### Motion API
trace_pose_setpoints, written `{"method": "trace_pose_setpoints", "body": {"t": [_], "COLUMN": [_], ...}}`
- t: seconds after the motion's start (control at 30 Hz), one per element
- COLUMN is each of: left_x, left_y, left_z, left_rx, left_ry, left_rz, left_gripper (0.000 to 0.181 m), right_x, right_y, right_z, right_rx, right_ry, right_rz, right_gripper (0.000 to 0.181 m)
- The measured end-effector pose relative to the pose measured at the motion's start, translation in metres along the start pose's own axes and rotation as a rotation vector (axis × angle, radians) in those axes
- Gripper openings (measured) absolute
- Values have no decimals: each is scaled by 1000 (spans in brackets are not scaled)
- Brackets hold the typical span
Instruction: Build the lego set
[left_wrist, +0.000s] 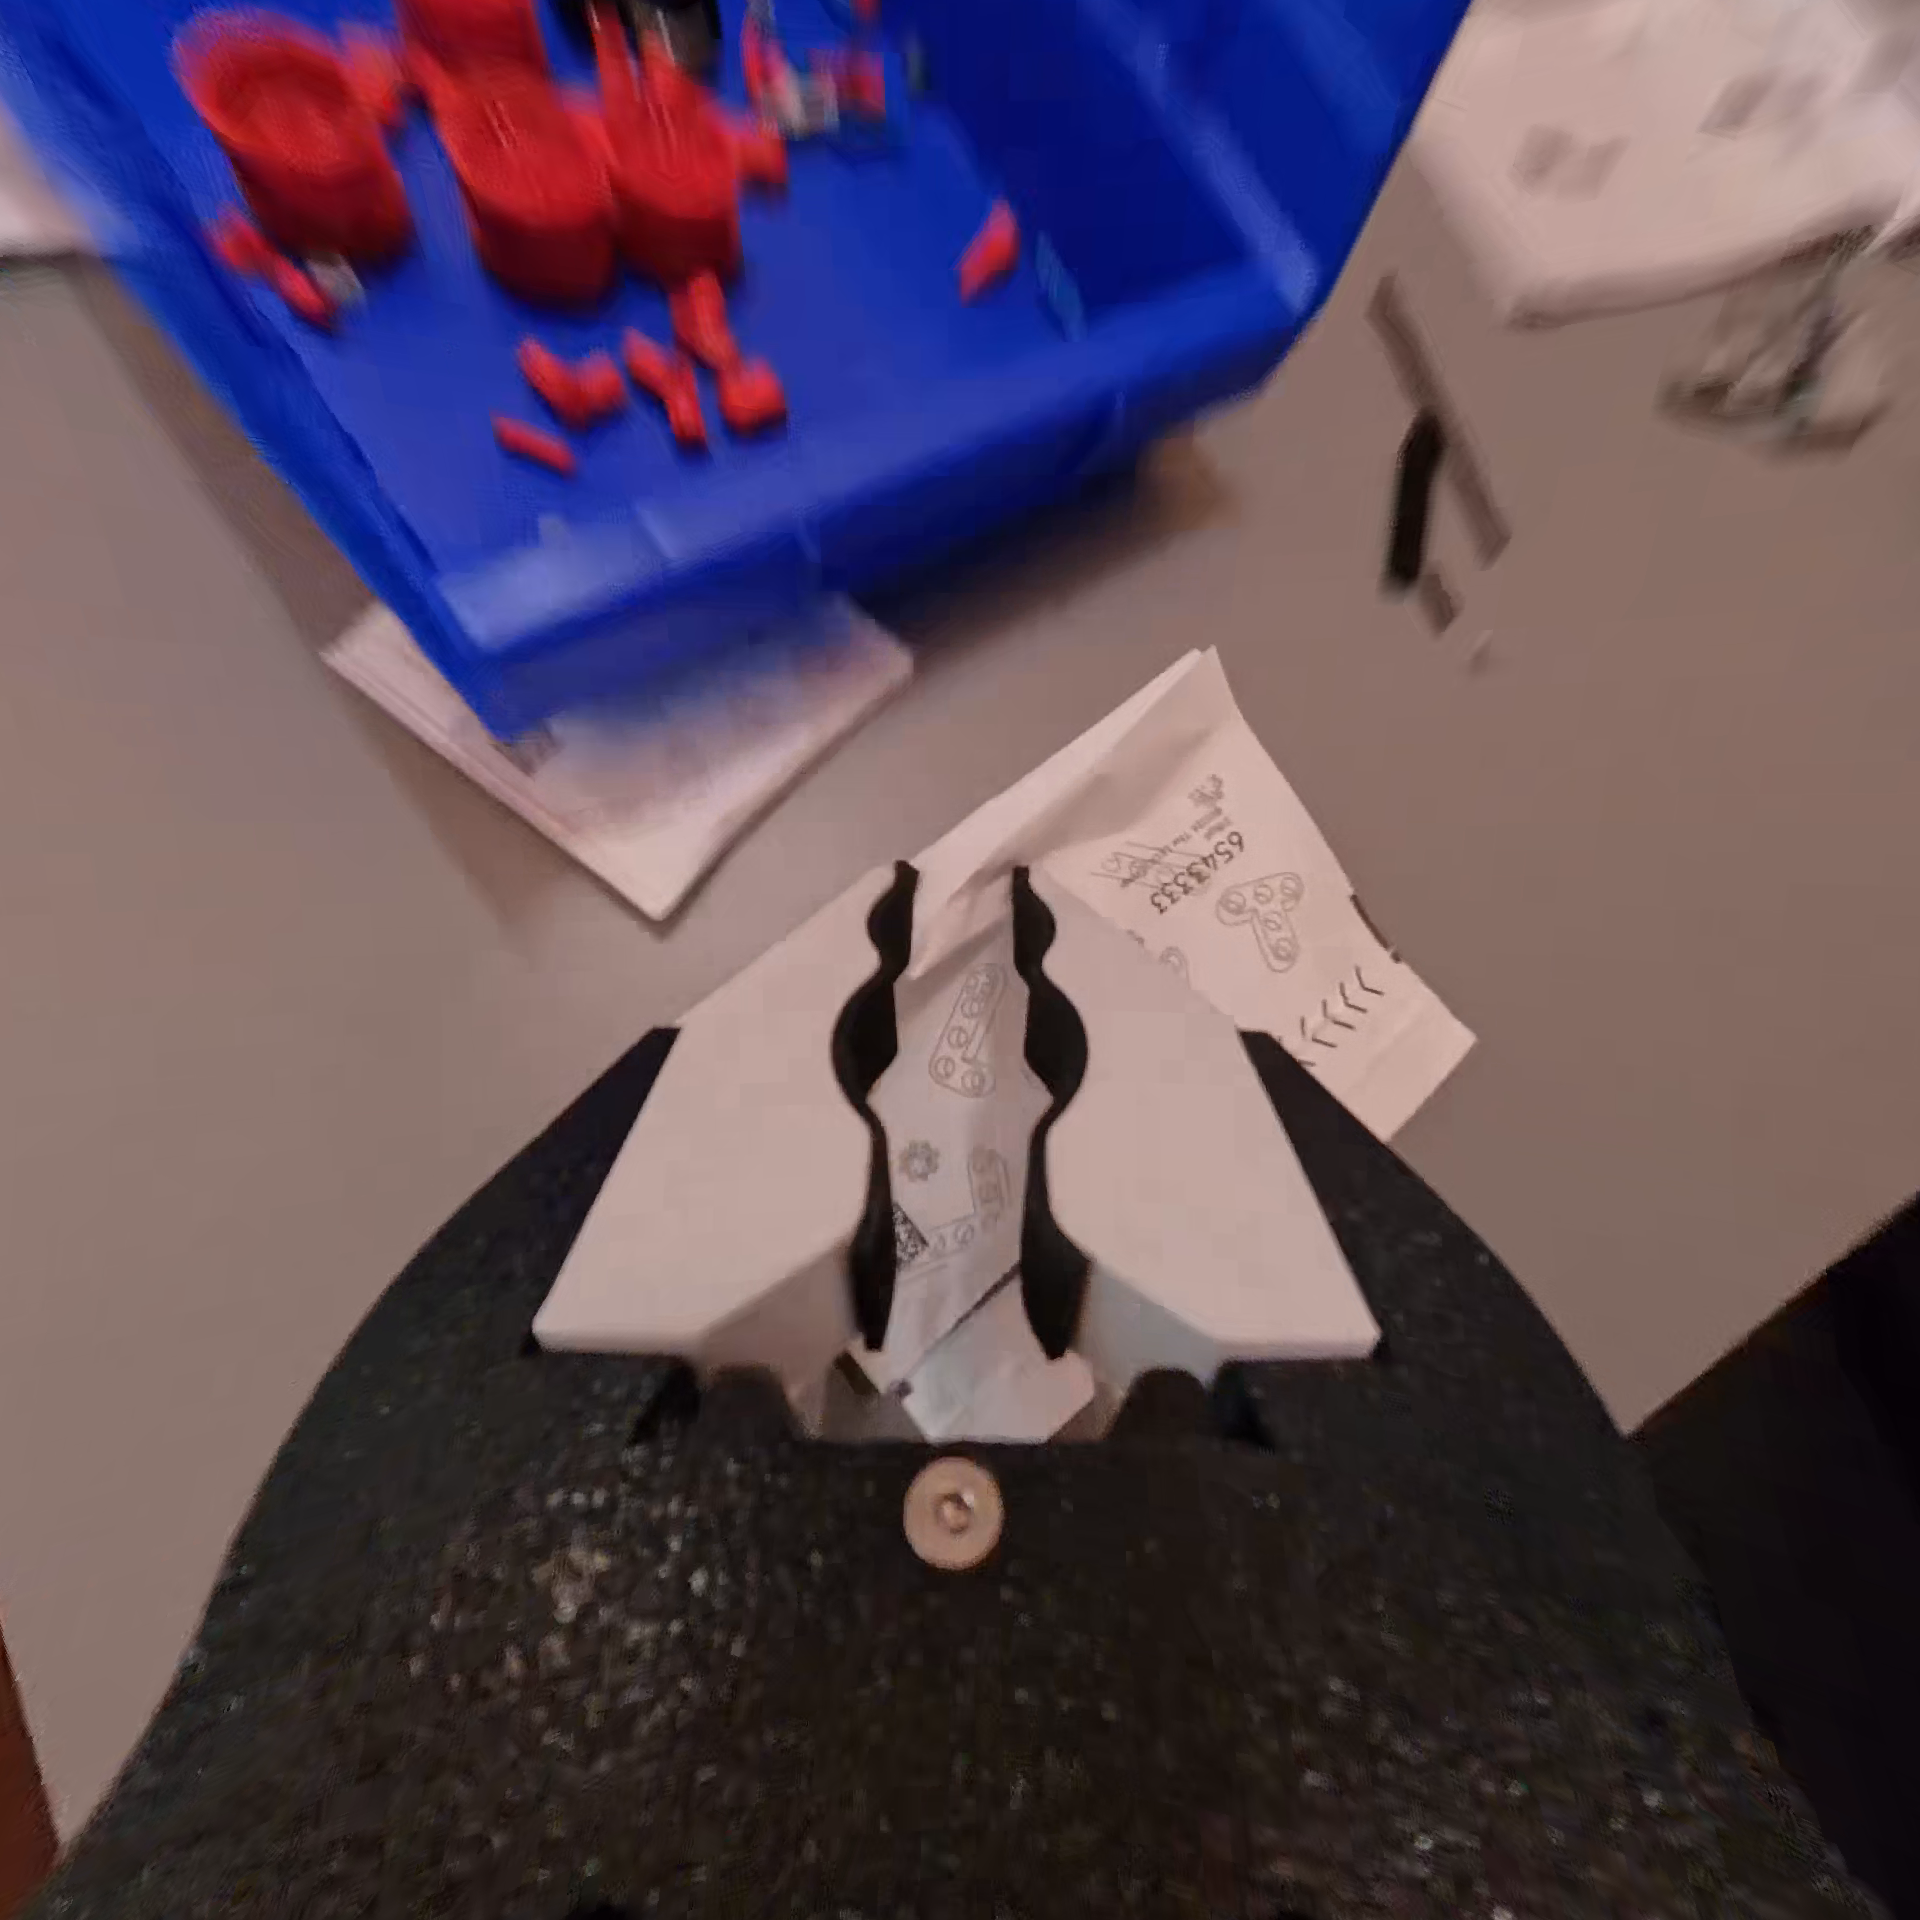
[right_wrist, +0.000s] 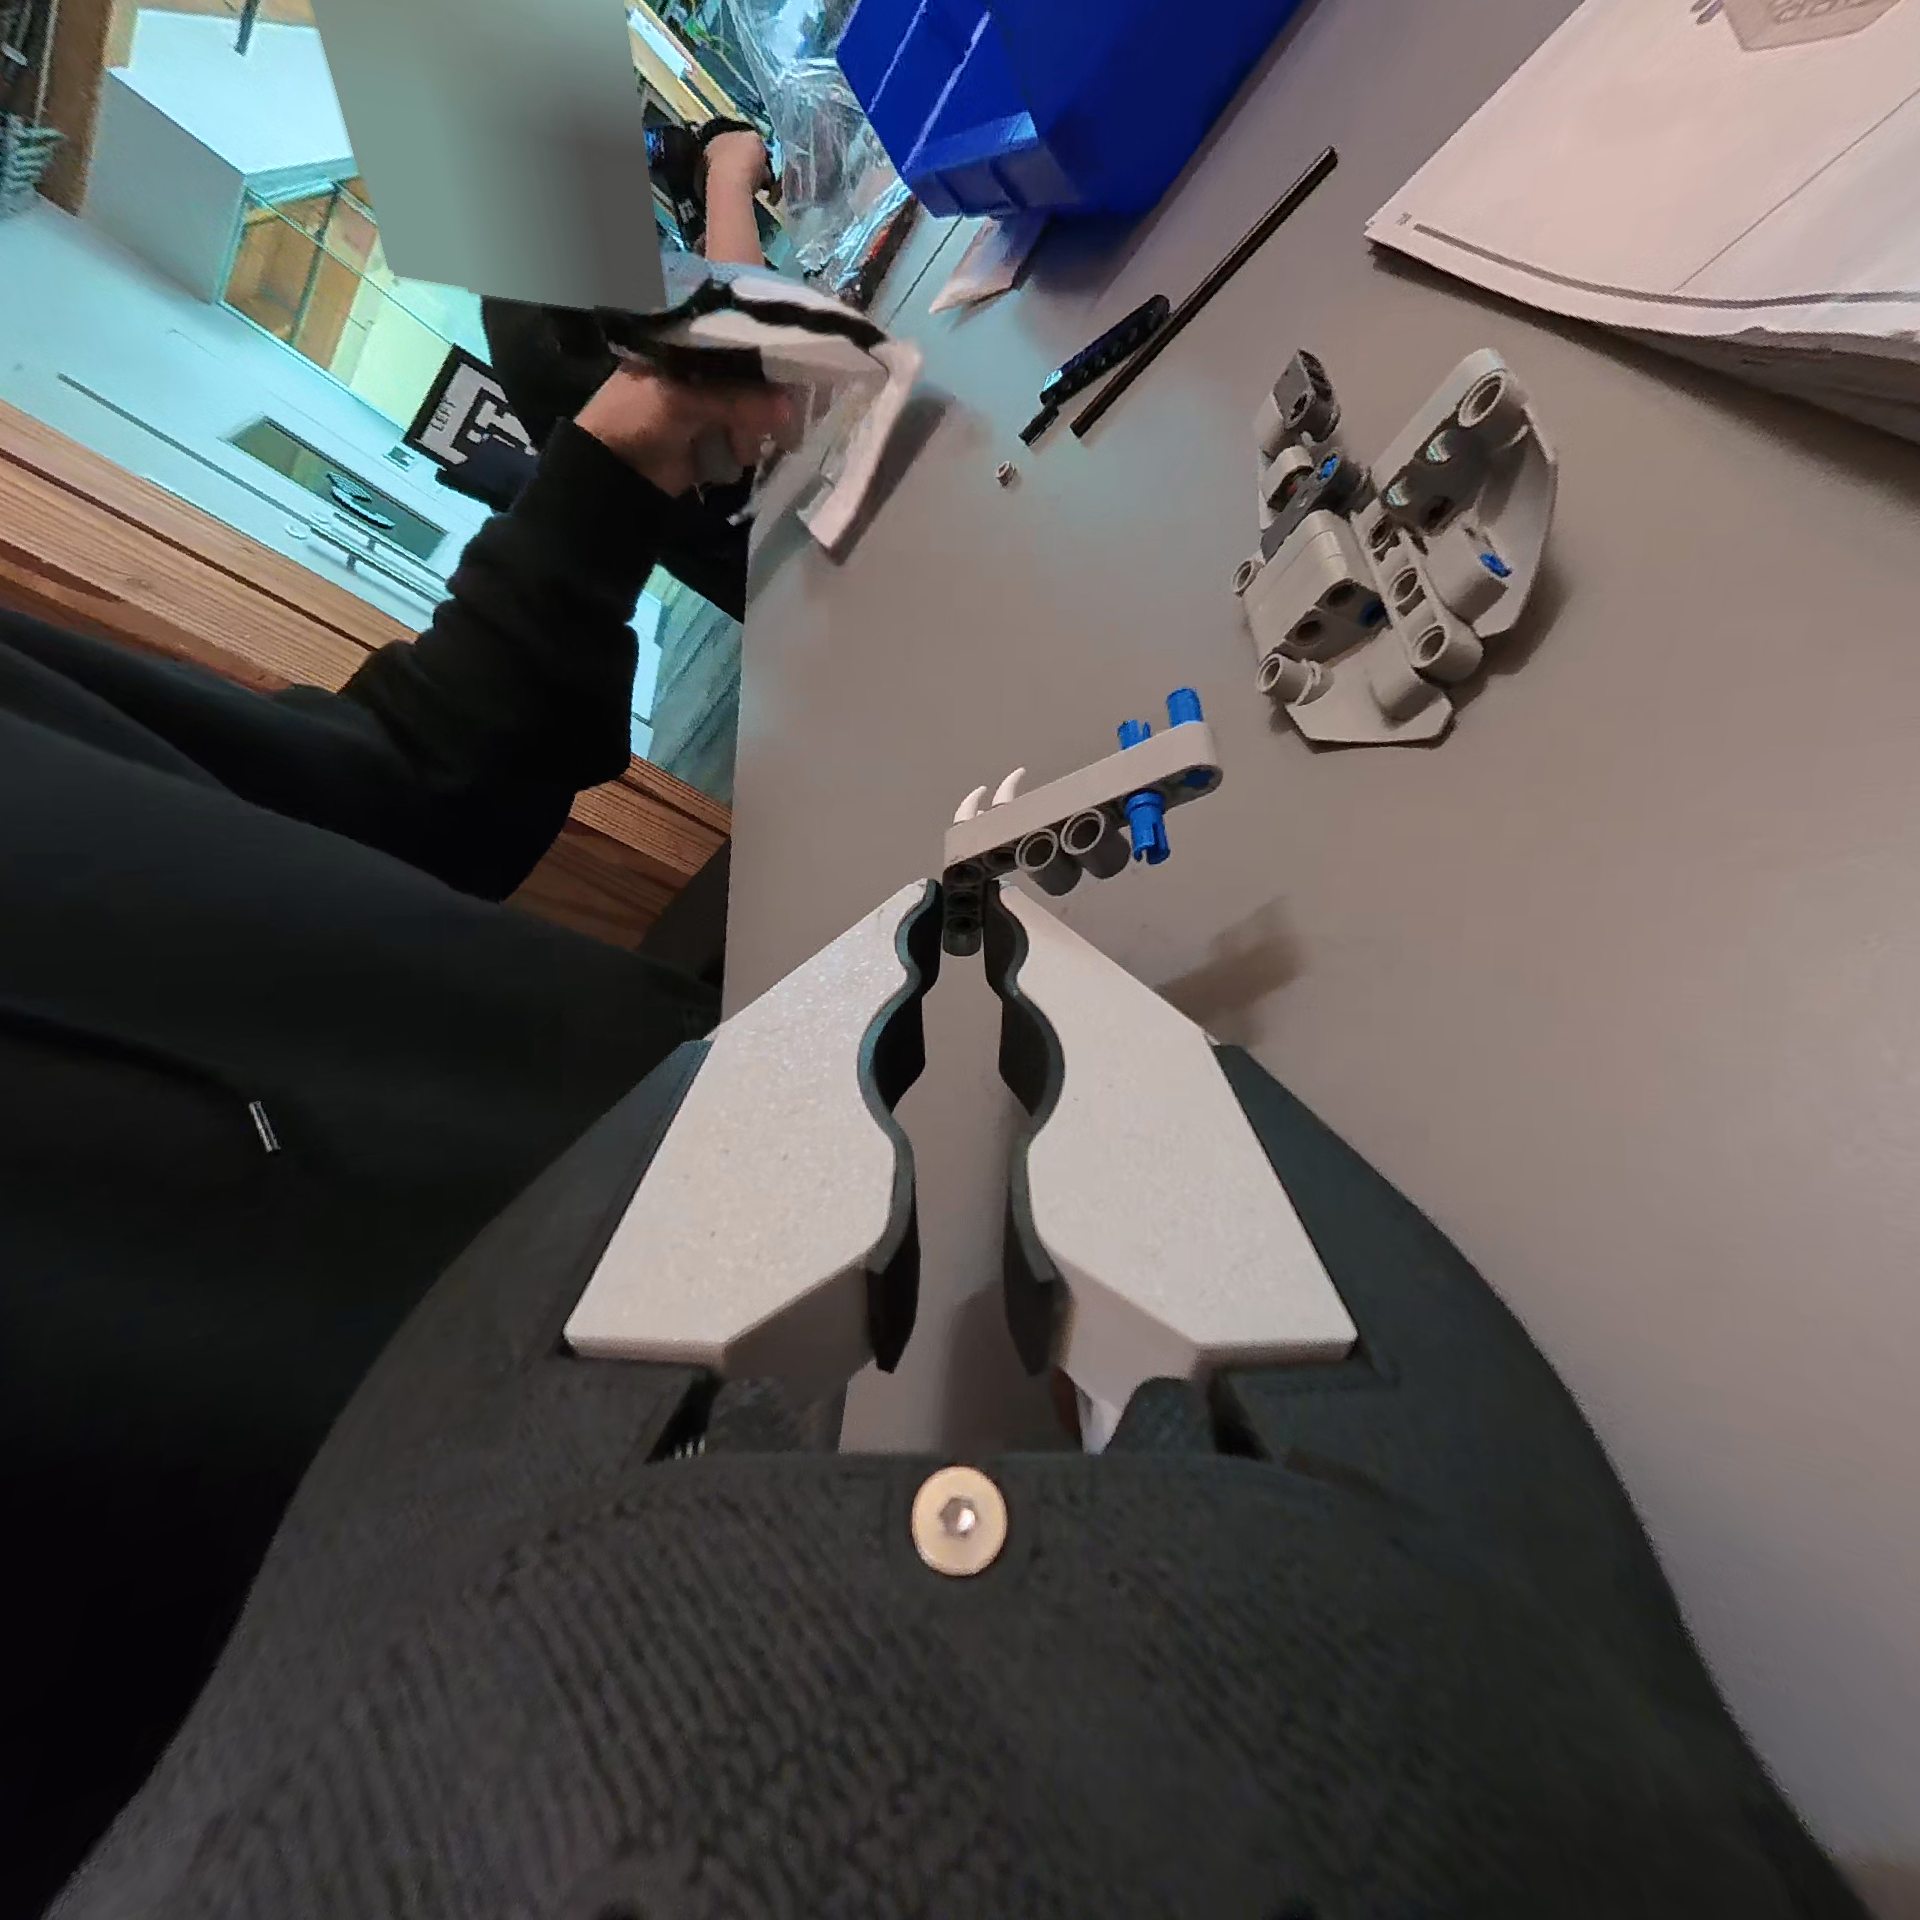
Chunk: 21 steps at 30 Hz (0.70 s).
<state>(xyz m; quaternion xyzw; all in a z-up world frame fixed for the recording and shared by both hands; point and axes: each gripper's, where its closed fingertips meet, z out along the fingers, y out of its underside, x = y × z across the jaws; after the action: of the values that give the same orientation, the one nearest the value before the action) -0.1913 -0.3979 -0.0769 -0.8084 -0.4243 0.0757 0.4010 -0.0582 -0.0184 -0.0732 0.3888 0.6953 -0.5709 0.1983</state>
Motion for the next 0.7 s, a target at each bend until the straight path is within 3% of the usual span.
{"method": "trace_pose_setpoints", "body": {"t": [0.03,0.17,0.23,0.37,0.6,0.7], "left_x": [-2,-34,-53,-57,-41,-43], "left_y": [-18,-84,-101,-93,-52,-34], "left_z": [-12,-83,-116,-121,-66,-43], "left_rx": [86,439,561,477,265,129], "left_ry": [19,-5,-47,-73,71,23], "left_rz": [-41,-180,-239,-184,-383,-327], "left_gripper": [14,2,0,0,0,3], "right_x": [-1,-1,-2,-2,-4,-7], "right_y": [-1,-2,-2,0,0,4], "right_z": [-1,-2,-2,0,-1,-1], "right_rx": [5,19,16,1,8,-3], "right_ry": [-3,-5,-8,-9,-13,-22], "right_rz": [0,-5,-6,-11,-10,-11], "right_gripper": [6,6,6,6,6,6]}}
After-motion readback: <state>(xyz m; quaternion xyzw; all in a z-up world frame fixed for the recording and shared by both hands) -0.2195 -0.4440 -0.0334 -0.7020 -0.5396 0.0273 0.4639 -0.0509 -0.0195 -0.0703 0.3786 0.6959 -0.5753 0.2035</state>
